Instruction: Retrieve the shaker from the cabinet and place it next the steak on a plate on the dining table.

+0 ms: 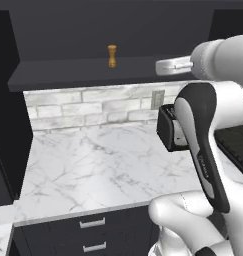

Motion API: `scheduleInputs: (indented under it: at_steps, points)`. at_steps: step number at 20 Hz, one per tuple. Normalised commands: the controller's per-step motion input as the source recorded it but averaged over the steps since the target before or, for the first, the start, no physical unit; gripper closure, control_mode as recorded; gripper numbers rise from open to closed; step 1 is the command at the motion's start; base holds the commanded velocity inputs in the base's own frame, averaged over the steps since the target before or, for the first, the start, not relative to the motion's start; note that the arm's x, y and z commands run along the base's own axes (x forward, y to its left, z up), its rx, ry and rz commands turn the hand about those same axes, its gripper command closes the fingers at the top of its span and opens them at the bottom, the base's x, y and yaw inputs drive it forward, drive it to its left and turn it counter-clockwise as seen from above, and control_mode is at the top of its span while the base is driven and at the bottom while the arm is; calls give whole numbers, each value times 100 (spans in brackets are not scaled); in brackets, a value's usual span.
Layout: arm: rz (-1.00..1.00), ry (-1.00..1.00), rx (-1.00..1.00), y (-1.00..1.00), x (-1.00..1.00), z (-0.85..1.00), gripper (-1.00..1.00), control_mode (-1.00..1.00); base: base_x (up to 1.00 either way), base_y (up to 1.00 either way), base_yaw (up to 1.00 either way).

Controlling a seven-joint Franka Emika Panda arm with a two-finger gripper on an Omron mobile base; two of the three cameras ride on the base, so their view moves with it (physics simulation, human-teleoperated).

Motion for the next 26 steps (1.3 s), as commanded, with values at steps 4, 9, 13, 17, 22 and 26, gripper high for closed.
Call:
scheduleInputs:
  at_steps: [4,9,13,17,22,26]
  points:
    - [2,1,0,18,16,2,-100,-100,0,0,0]
    - [0,0,0,24,34,-20,-100,-100,0,0,0]
    - [0,0,0,26,37,-10,-100,-100,0,0,0]
    - [0,0,0,14,32,0,-100,-100,0,0,0]
    - [0,0,0,4,41,-3,-100,-100,0,0,0]
    - [0,0,0,0,38,-8,-100,-100,0,0,0]
